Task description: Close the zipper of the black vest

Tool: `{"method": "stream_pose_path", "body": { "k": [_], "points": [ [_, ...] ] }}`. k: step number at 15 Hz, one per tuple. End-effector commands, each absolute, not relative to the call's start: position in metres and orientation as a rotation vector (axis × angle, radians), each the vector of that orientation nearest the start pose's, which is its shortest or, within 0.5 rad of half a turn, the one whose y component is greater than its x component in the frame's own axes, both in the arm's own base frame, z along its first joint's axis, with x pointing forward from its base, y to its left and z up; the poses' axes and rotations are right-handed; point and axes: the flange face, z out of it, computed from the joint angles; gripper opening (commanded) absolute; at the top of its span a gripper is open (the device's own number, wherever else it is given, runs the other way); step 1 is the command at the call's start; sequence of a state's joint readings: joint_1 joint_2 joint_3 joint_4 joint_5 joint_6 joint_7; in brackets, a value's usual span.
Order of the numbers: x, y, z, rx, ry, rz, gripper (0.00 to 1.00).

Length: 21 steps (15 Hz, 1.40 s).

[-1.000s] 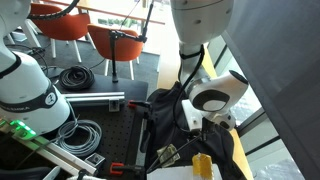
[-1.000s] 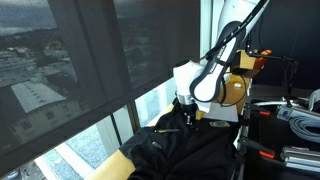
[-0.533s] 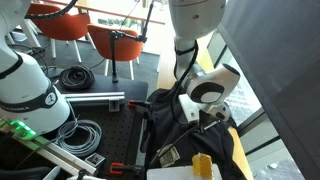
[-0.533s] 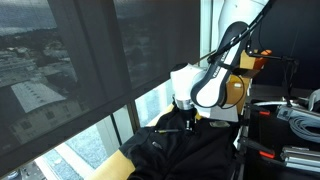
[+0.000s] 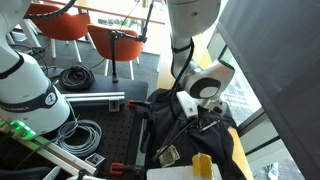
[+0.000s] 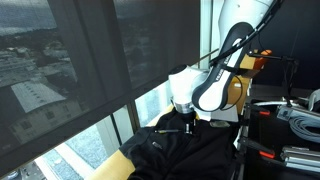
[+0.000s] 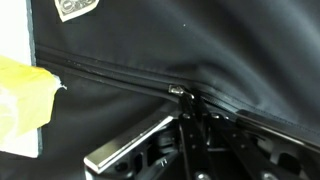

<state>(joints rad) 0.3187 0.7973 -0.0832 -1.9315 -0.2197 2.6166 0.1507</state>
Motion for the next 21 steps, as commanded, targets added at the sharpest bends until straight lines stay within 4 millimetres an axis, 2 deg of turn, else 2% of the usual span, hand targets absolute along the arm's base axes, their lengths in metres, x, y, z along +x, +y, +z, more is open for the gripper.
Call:
{"method": "stream_pose_path", "body": {
  "k": [1, 15, 21],
  "points": [
    [0.570, 0.162, 0.059, -3.291, -0.534, 0.121, 0.02],
    [0.579, 0.200, 0.070, -3.262, -0.619, 0.064, 0.02],
    [0.580, 0.212, 0.060, -3.249, -0.649, 0.071, 0.02]
  ]
}}
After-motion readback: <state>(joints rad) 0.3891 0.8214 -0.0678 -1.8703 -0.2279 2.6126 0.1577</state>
